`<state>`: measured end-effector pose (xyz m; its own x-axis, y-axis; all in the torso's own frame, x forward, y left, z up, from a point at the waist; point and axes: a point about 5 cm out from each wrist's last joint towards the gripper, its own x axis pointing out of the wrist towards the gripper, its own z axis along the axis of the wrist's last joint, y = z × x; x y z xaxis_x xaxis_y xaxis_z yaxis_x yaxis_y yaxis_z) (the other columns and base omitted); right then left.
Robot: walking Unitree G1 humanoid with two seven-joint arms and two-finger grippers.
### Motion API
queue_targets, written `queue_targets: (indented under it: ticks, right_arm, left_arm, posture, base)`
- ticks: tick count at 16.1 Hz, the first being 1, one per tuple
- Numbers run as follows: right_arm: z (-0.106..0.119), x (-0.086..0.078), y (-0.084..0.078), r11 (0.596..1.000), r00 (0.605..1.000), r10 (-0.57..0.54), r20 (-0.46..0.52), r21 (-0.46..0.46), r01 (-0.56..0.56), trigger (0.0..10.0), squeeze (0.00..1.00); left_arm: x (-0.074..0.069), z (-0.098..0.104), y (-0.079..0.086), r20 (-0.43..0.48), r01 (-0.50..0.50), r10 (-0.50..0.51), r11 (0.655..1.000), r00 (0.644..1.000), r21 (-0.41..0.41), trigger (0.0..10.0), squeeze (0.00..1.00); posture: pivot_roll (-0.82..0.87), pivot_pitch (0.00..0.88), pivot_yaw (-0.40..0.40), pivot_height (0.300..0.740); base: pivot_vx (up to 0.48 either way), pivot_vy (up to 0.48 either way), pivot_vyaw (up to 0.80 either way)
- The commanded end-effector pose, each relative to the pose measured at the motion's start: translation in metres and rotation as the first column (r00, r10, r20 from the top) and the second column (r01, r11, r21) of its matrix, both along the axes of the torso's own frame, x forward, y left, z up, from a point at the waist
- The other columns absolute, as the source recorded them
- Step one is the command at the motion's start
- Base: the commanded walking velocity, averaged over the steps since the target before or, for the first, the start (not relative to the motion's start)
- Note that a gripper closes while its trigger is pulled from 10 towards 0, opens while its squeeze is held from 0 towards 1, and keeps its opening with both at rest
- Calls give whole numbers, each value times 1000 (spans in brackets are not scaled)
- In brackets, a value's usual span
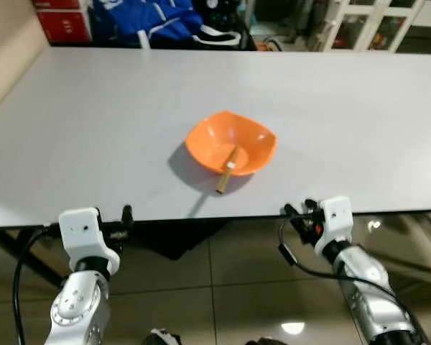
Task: Setting the table
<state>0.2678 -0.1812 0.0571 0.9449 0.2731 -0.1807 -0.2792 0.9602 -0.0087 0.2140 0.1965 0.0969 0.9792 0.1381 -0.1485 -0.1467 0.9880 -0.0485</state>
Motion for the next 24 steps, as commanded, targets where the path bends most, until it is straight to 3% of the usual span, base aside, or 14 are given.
queue_targets:
  ticks: [1,4,9,13,18,24]
  right_arm:
    - [19,8,3,1000,997,-17,74,6,16,10000,0]
    - [26,9,2,999,994,-49,95,15,47,10000,0]
    - [28,11,23,1000,996,7,88,12,-8,10000,0]
    - [32,18,23,999,995,-27,101,22,25,10000,0]
    - [37,17,22,996,987,-86,132,22,84,10000,0]
    - [33,18,23,997,990,-78,114,7,78,10000,0]
  left_arm:
    - [1,5,-3,13,10,-10,1000,1000,5,10000,0]
    - [1,4,2,5,1,-1,1000,1000,15,10000,0]
    - [7,5,-5,11,21,-22,999,1000,40,10000,0]
    - [11,4,-5,12,23,-24,999,1000,46,10000,0]
    - [36,7,-14,32,110,-111,992,993,56,10000,0]
    - [38,10,-21,54,112,-115,992,992,57,10000,0]
  posture:
    - [-63,65,8,740]
    - [-63,60,10,740]
    - [-64,64,13,740]
    - [-73,65,27,740]
    - [-149,56,85,740]
    - [-132,60,60,740]
  base:
    - [0,0,0]
    - [0,0,0]
    - [0,0,0]
    - [0,0,0]
    - [0,0,0]
    - [0,0,0]
